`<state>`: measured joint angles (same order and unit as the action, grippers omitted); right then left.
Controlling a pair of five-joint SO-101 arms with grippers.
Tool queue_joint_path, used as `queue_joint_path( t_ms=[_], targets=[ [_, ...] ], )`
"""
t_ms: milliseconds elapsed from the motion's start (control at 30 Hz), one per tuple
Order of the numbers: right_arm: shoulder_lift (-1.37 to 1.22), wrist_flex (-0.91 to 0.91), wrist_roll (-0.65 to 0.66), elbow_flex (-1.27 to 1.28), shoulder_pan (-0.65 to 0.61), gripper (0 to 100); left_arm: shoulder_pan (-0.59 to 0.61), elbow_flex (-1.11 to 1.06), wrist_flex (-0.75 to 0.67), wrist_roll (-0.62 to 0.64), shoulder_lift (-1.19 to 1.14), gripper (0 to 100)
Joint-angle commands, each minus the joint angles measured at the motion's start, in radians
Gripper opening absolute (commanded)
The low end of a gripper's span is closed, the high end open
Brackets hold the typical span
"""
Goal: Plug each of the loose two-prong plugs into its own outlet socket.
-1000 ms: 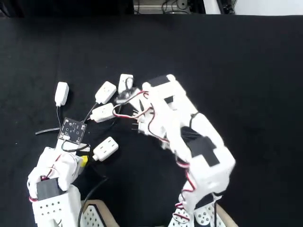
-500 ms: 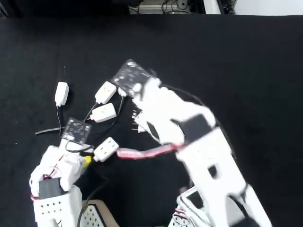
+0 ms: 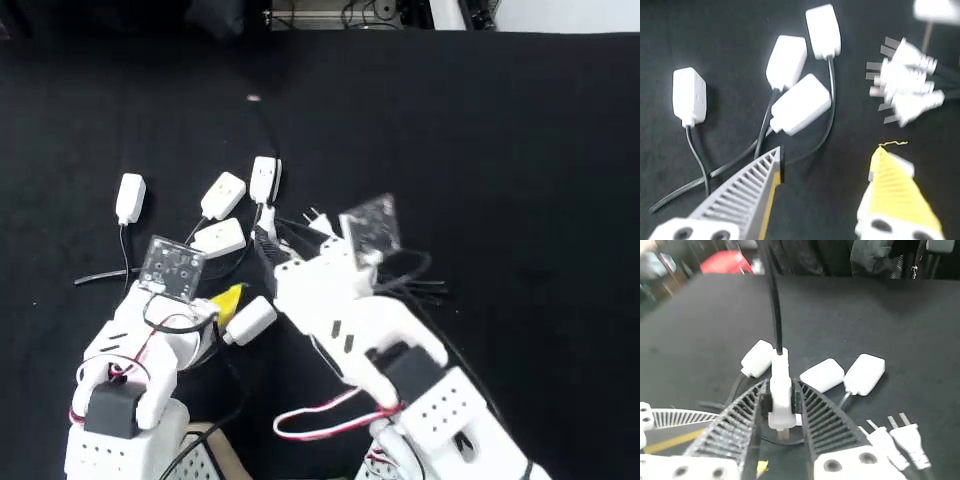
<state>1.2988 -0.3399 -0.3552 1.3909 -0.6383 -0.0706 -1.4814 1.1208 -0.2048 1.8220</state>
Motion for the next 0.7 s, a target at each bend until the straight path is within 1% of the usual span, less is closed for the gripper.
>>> queue_joint_path(
  t_ms=[0,100,200,300,500,667],
  targets=[
    [0.136,0.078,-0.08,0.084,-0.015,1.5,-0.021,0.081,-0.049,0.08,0.005,28],
    [0.242,0.091,-0.084,0.159,-0.051,1.4,-0.021,0.084,-0.052,0.084,0.005,28],
    [0.329,0.04,-0.086,0.186,-0.11,1.4,-0.021,0.096,-0.046,0.084,0.005,28],
    [0.39,-0.006,-0.086,0.191,-0.173,1.4,-0.059,0.094,-0.043,0.084,0.005,28],
    [0.427,-0.089,-0.081,0.199,-0.279,1.5,-0.064,0.074,-0.052,0.084,0.005,28],
    [0.427,-0.158,-0.08,0.173,-0.29,1.5,-0.054,0.073,-0.052,0.084,0.005,28]
  ],
)
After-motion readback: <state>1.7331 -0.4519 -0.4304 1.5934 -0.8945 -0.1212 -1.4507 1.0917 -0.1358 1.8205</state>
